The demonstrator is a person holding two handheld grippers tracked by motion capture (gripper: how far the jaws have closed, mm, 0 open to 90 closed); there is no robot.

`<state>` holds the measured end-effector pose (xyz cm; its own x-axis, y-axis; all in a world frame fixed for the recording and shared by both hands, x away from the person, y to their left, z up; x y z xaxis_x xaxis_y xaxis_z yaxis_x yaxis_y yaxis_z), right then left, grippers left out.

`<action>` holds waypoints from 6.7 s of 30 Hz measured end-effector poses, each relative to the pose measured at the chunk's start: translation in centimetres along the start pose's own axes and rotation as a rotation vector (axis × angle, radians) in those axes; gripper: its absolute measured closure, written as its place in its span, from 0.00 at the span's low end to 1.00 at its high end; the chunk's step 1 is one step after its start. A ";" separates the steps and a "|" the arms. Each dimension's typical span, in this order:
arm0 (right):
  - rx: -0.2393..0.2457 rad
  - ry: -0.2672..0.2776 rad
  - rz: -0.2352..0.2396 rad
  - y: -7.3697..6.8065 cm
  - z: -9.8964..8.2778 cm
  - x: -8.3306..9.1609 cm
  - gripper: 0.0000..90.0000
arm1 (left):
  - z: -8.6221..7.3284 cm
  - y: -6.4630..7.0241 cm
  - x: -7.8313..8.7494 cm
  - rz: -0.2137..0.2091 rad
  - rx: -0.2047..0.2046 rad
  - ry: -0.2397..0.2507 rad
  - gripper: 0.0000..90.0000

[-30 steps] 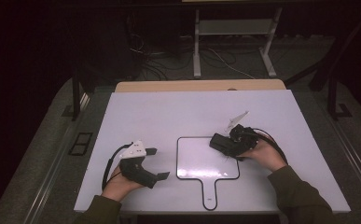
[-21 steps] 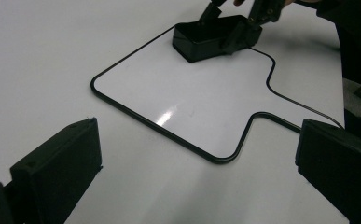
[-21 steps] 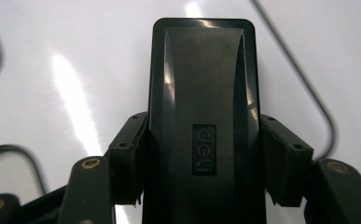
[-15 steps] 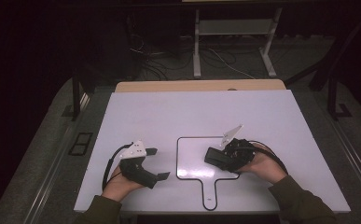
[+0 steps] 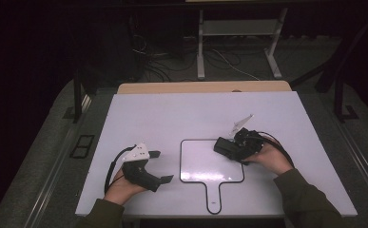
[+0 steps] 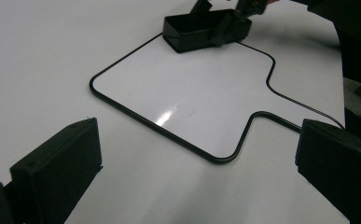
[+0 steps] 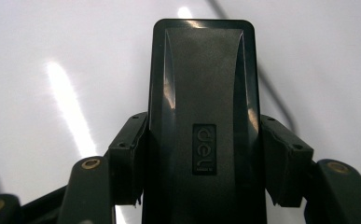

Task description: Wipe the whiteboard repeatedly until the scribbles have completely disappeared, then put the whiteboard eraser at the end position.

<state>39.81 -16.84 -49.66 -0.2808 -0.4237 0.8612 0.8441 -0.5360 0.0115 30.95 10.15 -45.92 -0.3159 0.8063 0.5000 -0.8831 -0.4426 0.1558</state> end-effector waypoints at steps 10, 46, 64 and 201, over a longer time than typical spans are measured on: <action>0.018 -0.012 -0.003 -0.4 -0.3 0.1 0.43 | 0.0 0.0 0.1 0.002 0.001 0.002 0.00; 0.021 -0.009 0.007 -0.3 -0.3 0.2 0.43 | 0.0 0.0 0.0 0.000 0.001 0.004 0.00; 0.075 -0.014 0.034 -2.2 -1.0 0.6 0.43 | 0.1 0.0 -0.1 -0.002 0.000 -0.001 0.00; -0.225 0.421 -0.060 1.5 1.5 6.0 0.15 | -0.3 -0.7 -0.2 0.015 0.001 -0.008 0.00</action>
<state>40.10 -19.11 -43.71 -0.5257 -0.6208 0.5815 0.7140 -0.6936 -0.0950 31.51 10.42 -46.39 -0.3267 0.7962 0.5092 -0.8779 -0.4552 0.1485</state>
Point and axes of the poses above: each handheld gripper's, and its own axes: x roughly backward along the jaws, z roughly out of its top, y roughly to its right, the point moved 8 cm from there along -x, roughly forward along the jaws, and after that the axes turned 2 degrees about -z, right-handed, at the moved point
